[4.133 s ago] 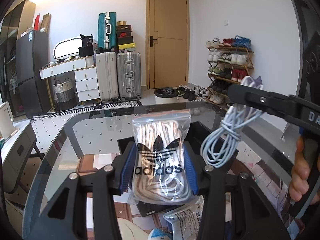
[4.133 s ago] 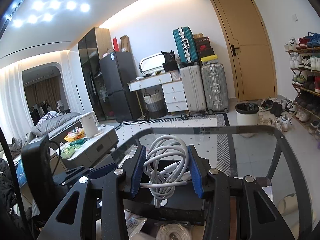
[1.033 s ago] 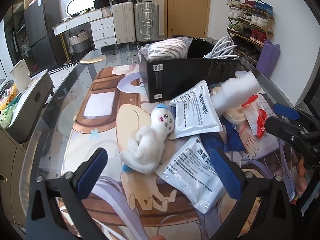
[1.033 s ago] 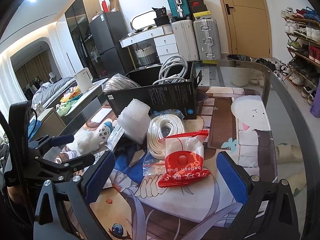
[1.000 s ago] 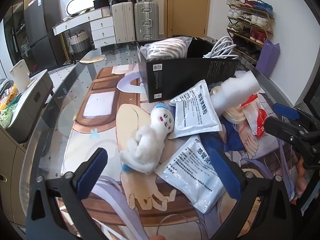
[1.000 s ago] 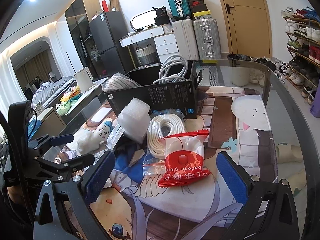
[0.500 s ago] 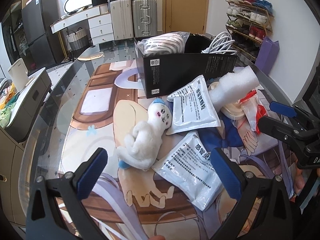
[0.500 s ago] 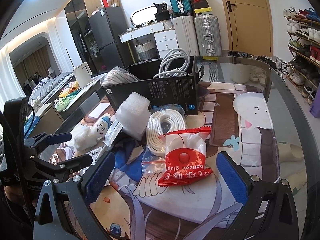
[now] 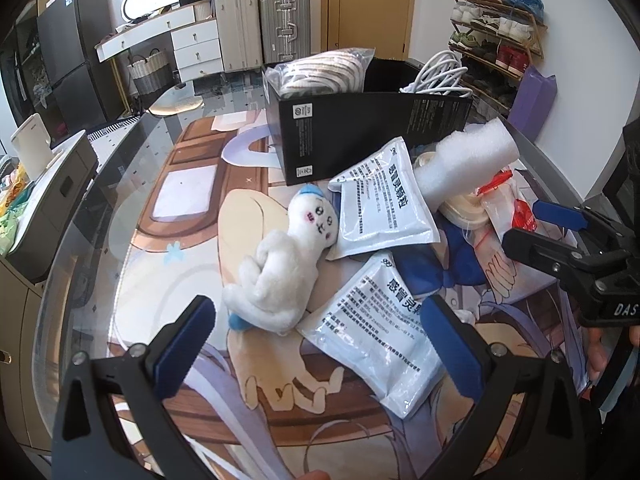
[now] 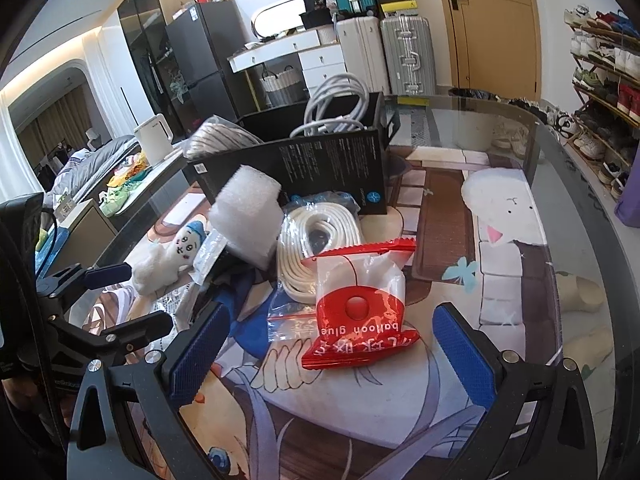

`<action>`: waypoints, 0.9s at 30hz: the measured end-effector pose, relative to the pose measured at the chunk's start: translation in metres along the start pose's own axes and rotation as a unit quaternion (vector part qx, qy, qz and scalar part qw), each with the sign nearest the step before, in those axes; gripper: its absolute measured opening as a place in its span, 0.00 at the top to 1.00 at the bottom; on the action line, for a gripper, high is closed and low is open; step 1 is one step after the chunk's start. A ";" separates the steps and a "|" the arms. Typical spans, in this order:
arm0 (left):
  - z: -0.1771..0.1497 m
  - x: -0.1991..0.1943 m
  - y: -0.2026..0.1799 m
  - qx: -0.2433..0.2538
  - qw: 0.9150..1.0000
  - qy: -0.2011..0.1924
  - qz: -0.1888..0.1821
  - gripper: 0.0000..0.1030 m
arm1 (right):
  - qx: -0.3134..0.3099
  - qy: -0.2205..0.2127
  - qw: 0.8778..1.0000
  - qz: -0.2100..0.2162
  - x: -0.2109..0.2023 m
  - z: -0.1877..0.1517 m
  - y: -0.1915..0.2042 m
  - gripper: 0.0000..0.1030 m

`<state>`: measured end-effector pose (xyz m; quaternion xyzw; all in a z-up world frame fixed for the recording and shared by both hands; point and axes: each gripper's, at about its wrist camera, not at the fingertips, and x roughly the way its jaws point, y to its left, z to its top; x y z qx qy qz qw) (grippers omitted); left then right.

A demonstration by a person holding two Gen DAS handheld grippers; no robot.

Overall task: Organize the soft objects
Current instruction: 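Move left tool toward the white plush doll while right tool approaches the red glue bag, then grasp the red balloon glue bag with the right tool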

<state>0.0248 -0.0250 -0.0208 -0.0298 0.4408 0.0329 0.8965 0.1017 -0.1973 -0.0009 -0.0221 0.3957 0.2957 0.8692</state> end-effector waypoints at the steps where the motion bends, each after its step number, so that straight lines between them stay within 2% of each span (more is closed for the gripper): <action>1: 0.000 0.001 0.000 0.000 1.000 0.002 -0.001 0.00 | 0.000 0.006 1.000 -0.003 0.003 0.001 0.000 0.00; 7: -0.002 0.003 -0.001 0.002 1.000 0.008 -0.004 0.00 | 0.001 0.040 0.999 -0.016 0.020 0.005 -0.002 0.00; 16: -0.004 0.008 -0.003 0.005 1.000 0.017 -0.007 0.00 | -0.026 0.053 0.998 -0.038 0.033 0.010 0.008 0.01; 18: -0.003 0.008 -0.003 0.005 1.000 0.017 -0.007 0.00 | -0.032 0.054 0.997 -0.036 0.035 0.009 0.010 0.03; 23: -0.003 0.008 -0.003 0.005 1.000 0.017 -0.008 0.00 | -0.040 0.051 0.997 -0.040 0.035 0.010 0.012 0.18; 27: -0.003 0.008 -0.003 0.005 1.000 0.017 -0.008 0.00 | -0.041 0.048 0.997 -0.036 0.032 0.009 0.011 0.24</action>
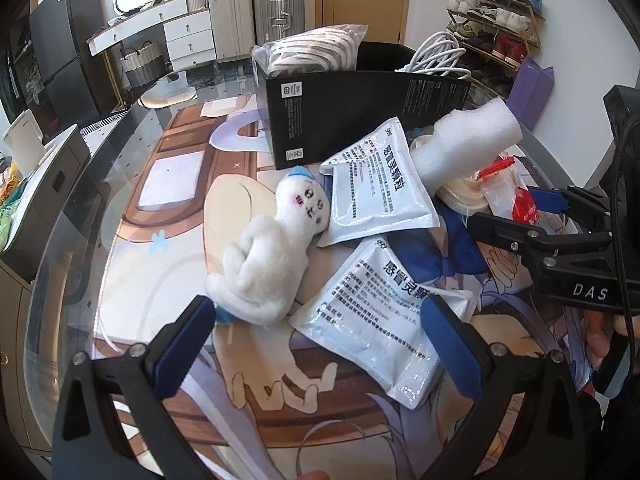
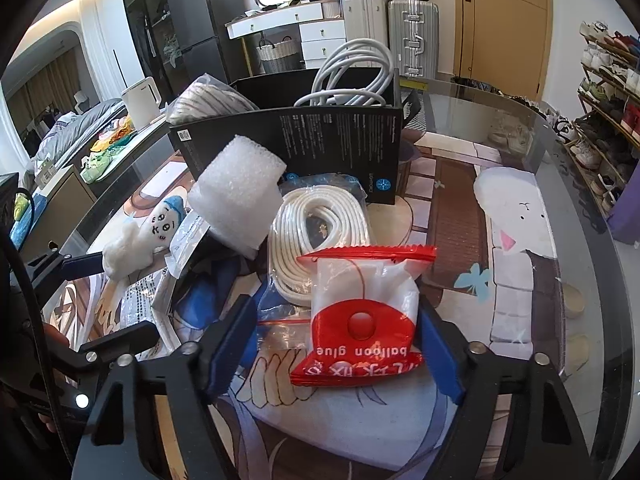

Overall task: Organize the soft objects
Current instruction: 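Grasp the red balloon glue bag with the right tool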

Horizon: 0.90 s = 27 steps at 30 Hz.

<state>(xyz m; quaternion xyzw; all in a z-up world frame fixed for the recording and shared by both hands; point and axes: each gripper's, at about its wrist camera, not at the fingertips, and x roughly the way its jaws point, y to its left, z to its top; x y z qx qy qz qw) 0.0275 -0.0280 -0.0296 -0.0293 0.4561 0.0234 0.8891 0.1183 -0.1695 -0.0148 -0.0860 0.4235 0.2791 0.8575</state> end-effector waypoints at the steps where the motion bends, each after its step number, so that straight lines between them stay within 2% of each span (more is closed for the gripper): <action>1: 0.000 0.000 0.000 0.000 1.000 0.000 0.000 0.00 | -0.001 0.000 1.000 0.000 0.000 0.000 0.000 0.25; 9: 0.000 -0.001 0.000 0.001 1.000 -0.001 -0.005 0.00 | 0.002 0.000 1.000 0.000 -0.005 -0.003 -0.004 0.32; 15: 0.000 -0.004 -0.004 0.004 1.000 -0.003 -0.019 0.00 | 0.009 -0.007 1.000 -0.007 -0.012 -0.010 -0.012 0.54; 27: -0.003 -0.012 -0.012 0.011 0.999 0.000 -0.053 0.00 | 0.015 -0.031 0.999 -0.008 -0.030 -0.018 -0.017 0.55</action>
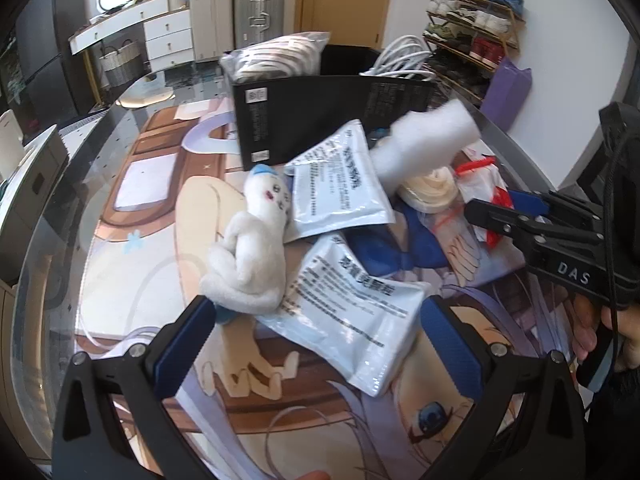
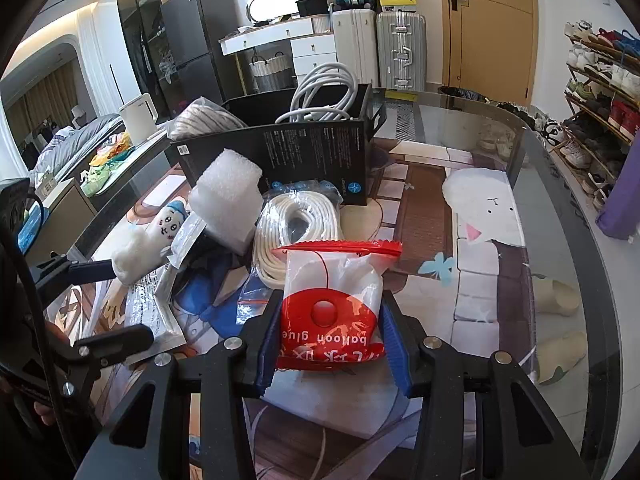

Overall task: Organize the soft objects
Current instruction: 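Grasp the red balloon glue bag with the right tool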

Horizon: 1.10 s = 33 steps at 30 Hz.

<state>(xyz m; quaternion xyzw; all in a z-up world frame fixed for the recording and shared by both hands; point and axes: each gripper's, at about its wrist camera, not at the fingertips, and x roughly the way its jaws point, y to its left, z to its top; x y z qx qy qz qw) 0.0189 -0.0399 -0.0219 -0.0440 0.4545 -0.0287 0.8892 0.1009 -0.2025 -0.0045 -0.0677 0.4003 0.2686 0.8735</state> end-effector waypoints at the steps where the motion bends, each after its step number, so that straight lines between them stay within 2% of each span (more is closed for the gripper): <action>1: -0.001 0.000 -0.002 0.004 1.000 0.001 -0.003 0.00 | 0.000 -0.001 1.000 0.000 -0.001 -0.001 0.000 0.55; 5: -0.003 0.001 -0.010 0.027 1.000 0.005 -0.012 0.00 | 0.001 -0.001 1.000 0.001 -0.003 -0.001 0.001 0.55; 10: -0.006 0.006 -0.020 0.061 0.998 0.011 0.010 0.00 | 0.000 0.000 1.000 0.003 -0.005 -0.002 0.002 0.55; 13: -0.005 0.010 -0.023 0.067 0.997 0.017 0.024 0.00 | -0.002 0.000 1.000 0.005 -0.006 -0.002 0.002 0.55; 24: -0.003 0.013 -0.018 0.065 0.998 0.013 0.009 0.01 | -0.013 0.003 1.000 0.005 -0.004 -0.002 0.006 0.55; 33: -0.006 0.008 -0.022 0.081 0.997 0.000 -0.003 0.16 | -0.028 0.008 0.999 -0.013 -0.004 -0.003 0.012 0.55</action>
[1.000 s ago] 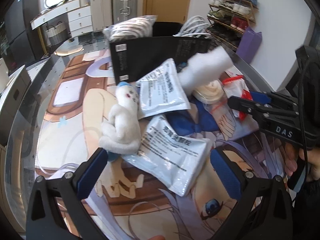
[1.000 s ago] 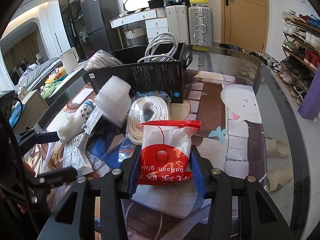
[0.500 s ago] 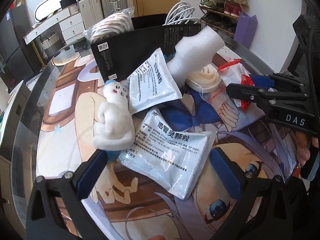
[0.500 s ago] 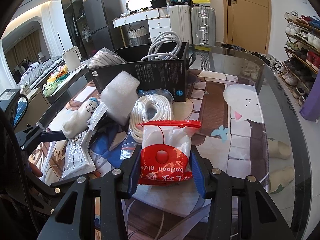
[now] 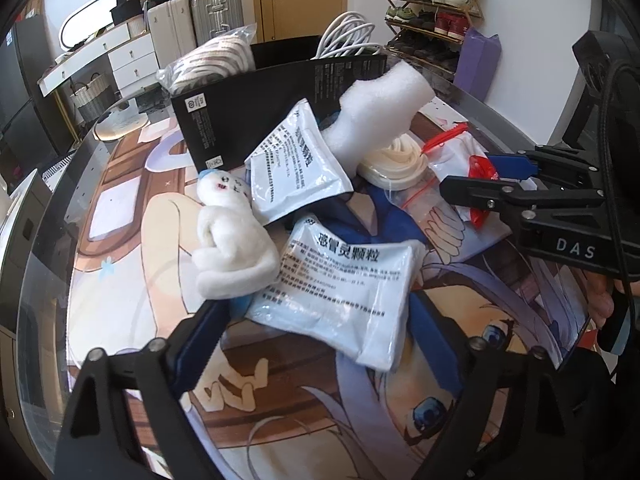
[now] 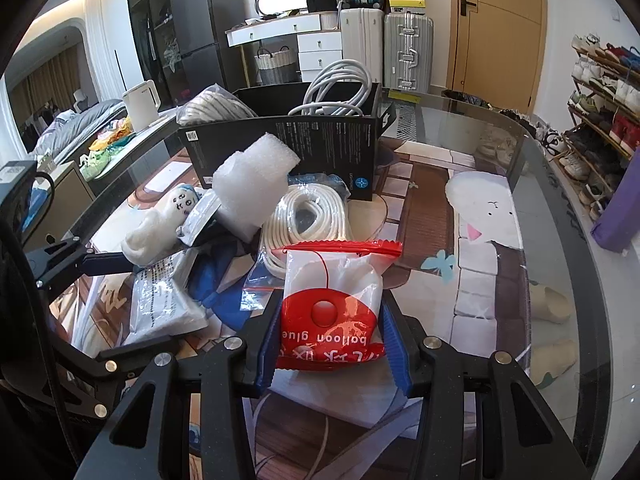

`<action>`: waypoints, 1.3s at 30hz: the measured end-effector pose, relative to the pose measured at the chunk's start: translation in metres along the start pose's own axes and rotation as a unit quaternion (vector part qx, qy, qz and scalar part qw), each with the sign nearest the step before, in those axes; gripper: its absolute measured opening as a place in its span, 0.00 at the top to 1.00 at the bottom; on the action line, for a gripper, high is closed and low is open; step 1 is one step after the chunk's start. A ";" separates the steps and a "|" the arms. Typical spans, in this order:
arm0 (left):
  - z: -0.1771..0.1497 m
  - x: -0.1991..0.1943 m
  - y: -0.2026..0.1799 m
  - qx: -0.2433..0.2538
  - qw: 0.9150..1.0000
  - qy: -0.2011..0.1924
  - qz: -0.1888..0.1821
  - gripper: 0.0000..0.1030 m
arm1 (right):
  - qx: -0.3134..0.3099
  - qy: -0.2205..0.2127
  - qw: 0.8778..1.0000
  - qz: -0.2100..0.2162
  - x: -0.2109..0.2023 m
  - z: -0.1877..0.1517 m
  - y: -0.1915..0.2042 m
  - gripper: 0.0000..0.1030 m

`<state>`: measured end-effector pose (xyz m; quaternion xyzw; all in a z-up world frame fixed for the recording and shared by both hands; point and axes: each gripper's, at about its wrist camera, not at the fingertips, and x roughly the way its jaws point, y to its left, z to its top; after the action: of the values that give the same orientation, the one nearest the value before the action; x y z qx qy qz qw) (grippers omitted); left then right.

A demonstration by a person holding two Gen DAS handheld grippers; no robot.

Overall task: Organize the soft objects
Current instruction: 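Grasp and lift the white plush doll with left tool while right tool holds the red bag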

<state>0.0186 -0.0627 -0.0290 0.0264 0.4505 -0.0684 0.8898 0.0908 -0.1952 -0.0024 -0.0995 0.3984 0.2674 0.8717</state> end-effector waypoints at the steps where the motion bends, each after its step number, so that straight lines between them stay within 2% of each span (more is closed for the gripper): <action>1: 0.000 -0.001 0.000 0.001 1.000 -0.001 -0.001 0.18 | -0.002 0.000 1.000 -0.002 0.000 0.000 0.001 0.55; 13: -0.004 -0.011 -0.010 0.025 0.999 -0.016 -0.014 0.38 | -0.009 -0.002 1.000 -0.007 -0.002 -0.002 0.005 0.55; 16: -0.005 -0.015 -0.010 0.027 0.999 -0.021 -0.023 0.42 | -0.010 -0.005 1.000 -0.005 -0.004 -0.002 0.005 0.55; 20: -0.007 -0.021 -0.008 0.026 0.998 -0.025 -0.048 0.55 | -0.013 -0.011 1.000 -0.001 -0.007 -0.001 0.007 0.55; 22: -0.007 -0.023 -0.009 0.028 0.998 -0.025 -0.056 0.57 | -0.014 -0.013 1.000 0.001 -0.009 -0.001 0.007 0.55; 31: -0.009 -0.028 -0.001 0.008 0.996 -0.029 -0.080 0.55 | -0.016 -0.019 1.000 0.003 -0.015 -0.002 0.009 0.55; 33: -0.008 -0.029 0.002 0.003 0.996 -0.031 -0.087 0.50 | -0.015 -0.019 1.000 0.003 -0.016 -0.002 0.009 0.55; 35: -0.008 -0.032 0.006 -0.005 0.995 -0.036 -0.090 0.35 | -0.013 -0.021 1.000 0.003 -0.017 -0.002 0.007 0.55; 37: -0.008 -0.034 0.010 -0.010 0.995 -0.041 -0.093 0.31 | -0.010 -0.022 1.000 0.003 -0.018 -0.002 0.006 0.55; 39: -0.007 -0.037 0.012 -0.009 0.994 -0.047 -0.099 0.22 | -0.008 -0.024 1.000 0.003 -0.019 -0.003 0.004 0.55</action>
<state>-0.0073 -0.0464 -0.0035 -0.0293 0.4088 -0.1530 0.8992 0.0764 -0.2005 0.0101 -0.0989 0.3757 0.2751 0.8794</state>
